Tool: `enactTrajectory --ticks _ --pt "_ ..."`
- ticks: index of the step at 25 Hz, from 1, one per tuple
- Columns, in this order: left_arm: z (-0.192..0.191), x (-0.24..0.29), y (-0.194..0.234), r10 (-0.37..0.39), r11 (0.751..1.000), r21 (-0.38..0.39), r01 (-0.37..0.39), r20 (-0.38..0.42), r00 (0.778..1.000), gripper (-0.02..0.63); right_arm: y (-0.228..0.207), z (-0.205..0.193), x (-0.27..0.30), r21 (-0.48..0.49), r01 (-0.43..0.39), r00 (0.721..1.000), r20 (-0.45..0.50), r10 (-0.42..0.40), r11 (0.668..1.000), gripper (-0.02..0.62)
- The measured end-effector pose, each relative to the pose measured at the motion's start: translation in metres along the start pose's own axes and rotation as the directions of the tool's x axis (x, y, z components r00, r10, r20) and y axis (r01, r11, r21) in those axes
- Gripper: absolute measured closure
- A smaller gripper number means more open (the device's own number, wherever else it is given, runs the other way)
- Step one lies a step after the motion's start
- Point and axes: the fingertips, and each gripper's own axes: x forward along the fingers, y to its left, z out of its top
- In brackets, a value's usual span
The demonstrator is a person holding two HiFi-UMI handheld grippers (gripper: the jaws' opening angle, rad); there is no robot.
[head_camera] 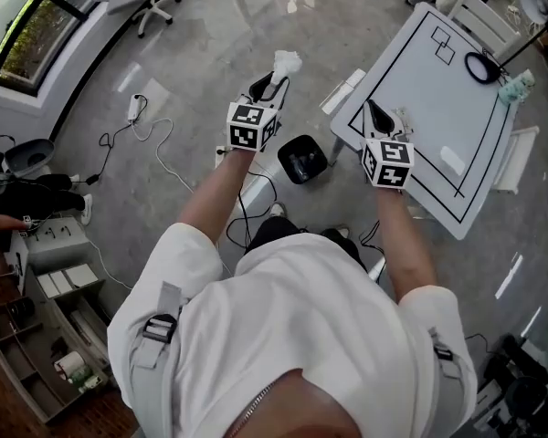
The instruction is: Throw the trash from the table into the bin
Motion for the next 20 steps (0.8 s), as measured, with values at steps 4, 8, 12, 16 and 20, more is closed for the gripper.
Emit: enactTrajectory --ticks 4,8,12,16,20 --pt "-0.037 -0.007 0.031 -0.048 0.999 -0.011 0.047 -0.058 0.997 0.474 0.042 -0.015 0.029 0.018 0.012 0.999 -0.044 -0.011 1.0 0.589" --pt "-0.076 -0.012 0.05 -0.1 0.995 -0.023 0.098 -0.116 0.988 0.474 0.08 -0.036 0.048 0.035 0.028 0.995 -0.092 -0.025 0.999 0.589" --pt "-0.123 -0.011 0.053 -0.142 0.99 -0.045 0.136 -0.19 0.971 0.474 0.105 -0.074 0.055 0.047 0.033 0.986 -0.163 -0.025 0.998 0.589" --pt "-0.175 -0.007 0.041 -0.176 0.984 -0.08 0.16 -0.27 0.947 0.474 0.117 -0.126 0.056 0.046 0.022 0.967 -0.256 -0.01 0.999 0.589" --pt "-0.232 -0.005 0.019 -0.201 0.978 -0.117 0.17 -0.354 0.914 0.474 0.125 -0.184 0.055 0.048 -0.007 0.94 -0.341 0.023 0.999 0.589"
